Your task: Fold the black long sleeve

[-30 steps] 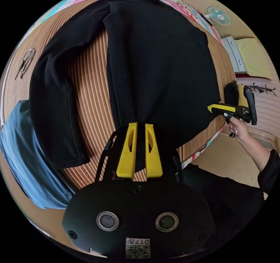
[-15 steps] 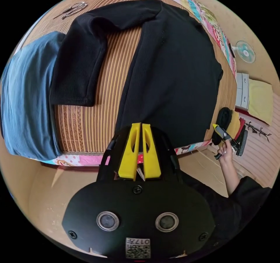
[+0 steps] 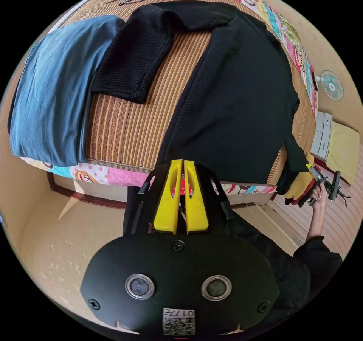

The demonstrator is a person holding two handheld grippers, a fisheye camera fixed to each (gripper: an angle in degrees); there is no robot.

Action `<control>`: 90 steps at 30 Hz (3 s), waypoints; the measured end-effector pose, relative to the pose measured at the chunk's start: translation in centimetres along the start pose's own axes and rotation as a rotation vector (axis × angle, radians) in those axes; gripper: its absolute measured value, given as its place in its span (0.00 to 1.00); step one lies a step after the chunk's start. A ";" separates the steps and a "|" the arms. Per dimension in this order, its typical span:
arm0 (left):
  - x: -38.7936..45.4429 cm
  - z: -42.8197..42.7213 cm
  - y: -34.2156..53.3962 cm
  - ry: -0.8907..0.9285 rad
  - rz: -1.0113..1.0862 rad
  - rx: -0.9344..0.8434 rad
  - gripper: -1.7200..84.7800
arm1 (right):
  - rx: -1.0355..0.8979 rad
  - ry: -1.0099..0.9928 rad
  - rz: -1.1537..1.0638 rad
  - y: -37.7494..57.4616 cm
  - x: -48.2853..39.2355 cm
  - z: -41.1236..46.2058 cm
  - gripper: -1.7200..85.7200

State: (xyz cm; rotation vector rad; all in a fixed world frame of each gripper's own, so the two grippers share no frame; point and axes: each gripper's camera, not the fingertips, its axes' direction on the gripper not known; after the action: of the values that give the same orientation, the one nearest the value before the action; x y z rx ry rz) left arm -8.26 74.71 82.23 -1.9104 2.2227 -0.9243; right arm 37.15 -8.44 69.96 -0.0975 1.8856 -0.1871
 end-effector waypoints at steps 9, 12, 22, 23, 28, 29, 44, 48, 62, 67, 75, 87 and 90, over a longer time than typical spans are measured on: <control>-1.1 -2.5 2.8 0.026 -0.023 0.042 0.01 | 0.084 0.112 0.218 -3.8 13.9 -11.0 0.06; -1.5 -3.0 3.8 0.016 -0.017 0.037 0.01 | 0.088 0.151 0.331 -4.7 16.9 -9.1 0.07; -8.8 -8.9 4.4 0.152 -0.216 0.194 0.02 | 0.382 0.299 0.507 4.4 12.8 -9.8 0.03; -10.3 -10.0 4.2 0.196 -0.253 0.233 0.02 | 0.391 0.272 0.482 5.1 12.1 -9.8 0.03; -16.9 -12.5 3.7 0.344 -0.506 0.332 0.07 | 0.310 0.339 0.250 10.0 3.9 -6.3 0.02; -18.3 -12.4 3.7 0.398 -0.578 0.342 0.09 | 0.299 0.345 0.238 10.4 3.1 -5.8 0.02; -21.1 -8.5 2.5 0.271 -0.744 0.208 0.08 | 0.126 0.159 -0.117 13.1 -9.9 -0.1 0.03; -20.7 -9.6 4.0 0.331 -0.664 0.218 0.05 | 0.061 0.134 -0.331 12.6 -16.9 4.0 0.03; -19.5 -28.4 16.4 0.721 -0.361 0.555 0.03 | 0.108 0.015 -1.229 24.9 -41.6 16.7 0.16; -19.3 -31.3 17.3 0.837 -0.341 0.593 0.03 | 0.176 -0.161 -1.272 29.8 -45.4 16.2 0.20; -17.0 -33.1 16.6 0.955 -0.219 0.604 0.05 | 0.513 -0.234 -1.176 32.2 -46.1 11.8 0.15; -10.9 -33.0 14.9 0.764 0.030 0.741 0.09 | 0.566 -0.890 -0.783 11.3 -27.0 -3.0 0.07; -8.1 -28.7 12.6 0.734 0.076 0.658 0.09 | 0.701 -0.925 -0.646 8.3 -16.1 -5.1 0.07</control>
State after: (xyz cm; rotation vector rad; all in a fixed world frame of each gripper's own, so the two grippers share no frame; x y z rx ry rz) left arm -29.65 94.02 97.05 -1.2829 1.8308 -2.2571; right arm 37.63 2.77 85.14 -0.2576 0.7461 -1.0371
